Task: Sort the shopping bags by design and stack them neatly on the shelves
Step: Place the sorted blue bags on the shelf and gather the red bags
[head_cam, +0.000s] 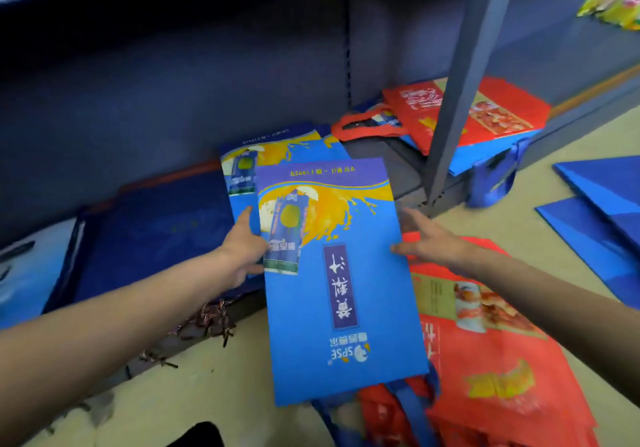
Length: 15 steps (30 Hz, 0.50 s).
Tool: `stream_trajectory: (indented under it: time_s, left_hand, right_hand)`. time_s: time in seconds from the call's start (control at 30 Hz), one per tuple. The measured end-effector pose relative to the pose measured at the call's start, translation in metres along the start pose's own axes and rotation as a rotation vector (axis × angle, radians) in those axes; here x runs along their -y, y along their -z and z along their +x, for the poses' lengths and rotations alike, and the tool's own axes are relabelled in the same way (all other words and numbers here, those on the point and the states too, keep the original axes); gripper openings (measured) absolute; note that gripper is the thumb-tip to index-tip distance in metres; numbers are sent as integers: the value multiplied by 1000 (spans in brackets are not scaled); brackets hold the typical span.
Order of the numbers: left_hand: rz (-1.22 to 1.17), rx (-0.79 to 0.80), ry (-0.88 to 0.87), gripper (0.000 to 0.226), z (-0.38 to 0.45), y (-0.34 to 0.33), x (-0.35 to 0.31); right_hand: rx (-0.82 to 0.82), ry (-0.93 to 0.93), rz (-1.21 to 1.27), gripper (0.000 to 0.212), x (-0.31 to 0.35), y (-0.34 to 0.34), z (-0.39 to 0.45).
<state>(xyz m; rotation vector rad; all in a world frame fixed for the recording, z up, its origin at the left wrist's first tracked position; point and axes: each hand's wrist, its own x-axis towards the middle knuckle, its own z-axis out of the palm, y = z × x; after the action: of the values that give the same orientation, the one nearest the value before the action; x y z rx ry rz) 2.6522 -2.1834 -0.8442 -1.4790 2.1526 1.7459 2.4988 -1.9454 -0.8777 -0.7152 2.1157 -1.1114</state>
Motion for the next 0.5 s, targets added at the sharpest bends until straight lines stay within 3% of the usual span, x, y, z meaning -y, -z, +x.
stream_trajectory:
  time_s: [0.17,0.37,0.5]
  left_hand:
    - [-19,17,-22,74,5,0,-6]
    - [40,-145,-209,67,6,18,-3]
    - [366,-190,-185,55,3,31,-3]
  right_hand:
    - [-67,-42,-53,72,-16,-9,-2]
    - [-261,176,-182,65,31,-6,22]
    - [-150,78,-286,68,37,-20,43]
